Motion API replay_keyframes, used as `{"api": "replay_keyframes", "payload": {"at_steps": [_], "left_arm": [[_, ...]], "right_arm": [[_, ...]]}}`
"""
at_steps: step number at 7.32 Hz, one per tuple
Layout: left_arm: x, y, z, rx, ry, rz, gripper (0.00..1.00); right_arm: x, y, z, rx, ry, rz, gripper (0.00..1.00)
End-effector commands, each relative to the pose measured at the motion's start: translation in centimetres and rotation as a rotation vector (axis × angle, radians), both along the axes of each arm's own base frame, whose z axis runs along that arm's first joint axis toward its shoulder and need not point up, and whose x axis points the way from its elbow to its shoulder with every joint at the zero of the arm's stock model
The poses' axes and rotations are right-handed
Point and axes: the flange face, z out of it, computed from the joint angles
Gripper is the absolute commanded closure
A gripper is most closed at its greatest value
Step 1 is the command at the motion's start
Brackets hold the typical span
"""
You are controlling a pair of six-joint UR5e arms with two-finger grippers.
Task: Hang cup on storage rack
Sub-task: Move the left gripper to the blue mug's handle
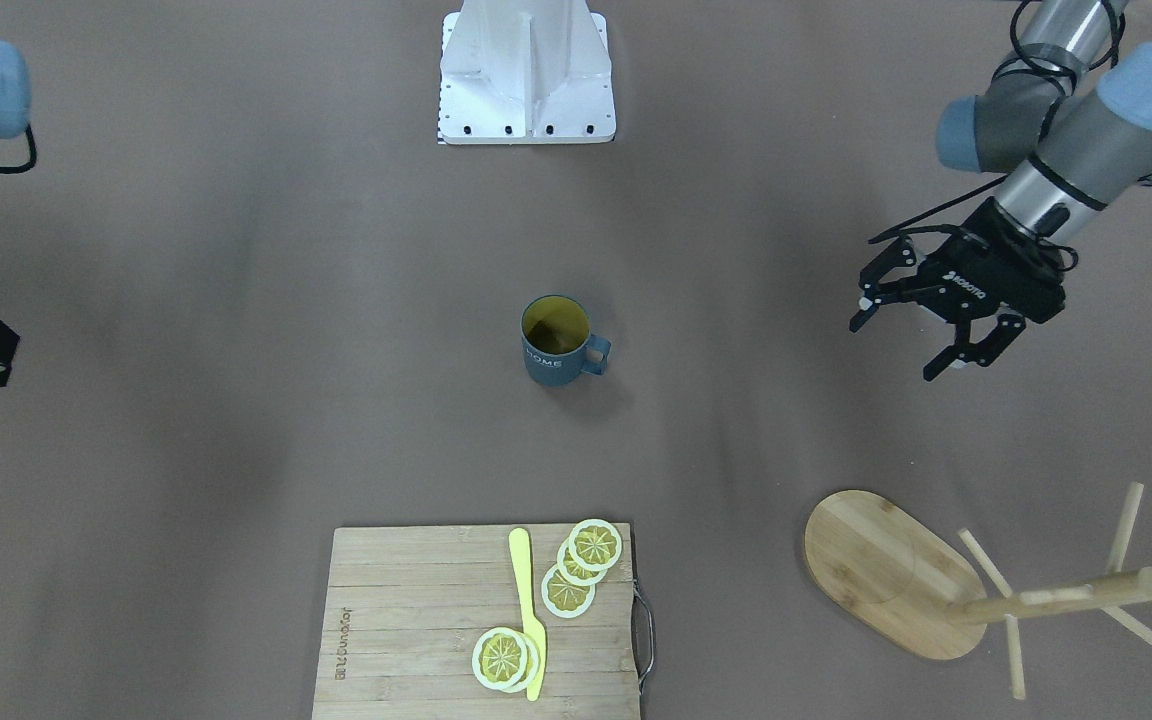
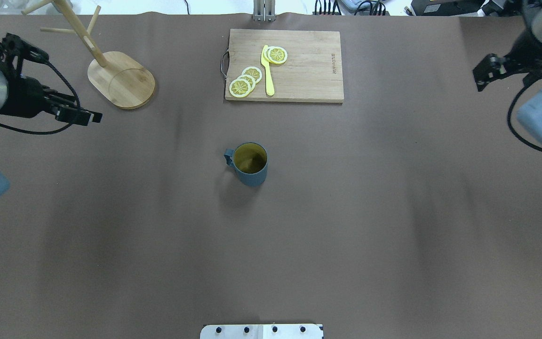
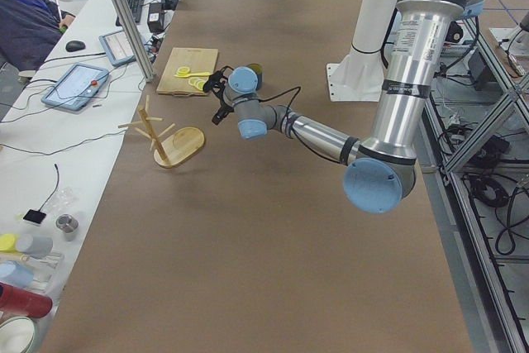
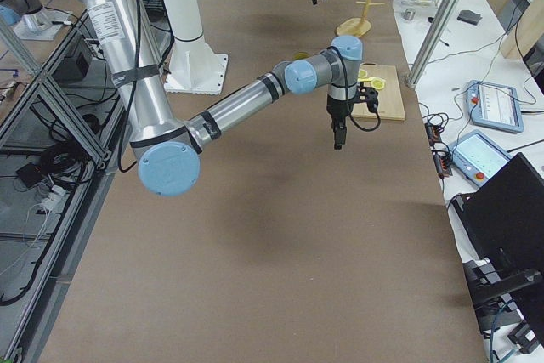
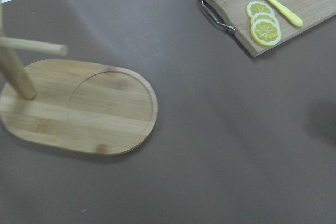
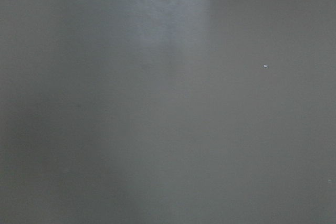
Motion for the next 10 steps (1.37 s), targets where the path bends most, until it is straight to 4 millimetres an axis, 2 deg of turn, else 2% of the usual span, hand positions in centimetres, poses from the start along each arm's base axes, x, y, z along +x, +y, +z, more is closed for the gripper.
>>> {"api": "replay_keyframes", "payload": {"at_steps": [1, 3, 4, 5, 6, 7, 8, 10], "left_arm": [[5.7, 1.4, -2.9, 0.032, 0.022, -0.002, 0.0], [8.7, 2.1, -3.5, 0.066, 0.007, -0.034, 0.01], [10.3, 1.4, -4.5, 0.069, 0.015, -0.028, 0.01], [11.9, 0.8, -4.7, 0.073, 0.017, -0.02, 0.02], [13.6, 0.2, -4.0, 0.112, 0.024, -0.077, 0.03], [16.5, 1.3, -2.9, 0.161, 0.046, -0.116, 0.06], [17.7, 2.2, -3.5, 0.172, 0.065, -0.101, 0.11], [19.7, 4.1, -3.2, 0.175, 0.059, -0.069, 0.11]], "right_arm": [[11.8, 4.4, 8.5, 0.058, -0.009, -0.089, 0.0], [18.0, 9.2, 13.8, 0.06, -0.034, -0.111, 0.0], [20.8, 11.8, 16.2, 0.05, -0.035, -0.092, 0.0], [22.5, 14.2, 17.9, 0.021, -0.041, -0.06, 0.0], [23.1, 14.6, 17.7, 0.02, -0.058, -0.038, 0.0], [23.1, 14.6, 17.7, 0.017, -0.06, -0.034, 0.0], [23.0, 14.4, 17.5, 0.021, -0.064, -0.033, 0.0], [23.0, 14.2, 17.3, 0.021, -0.07, -0.028, 0.0]]}}
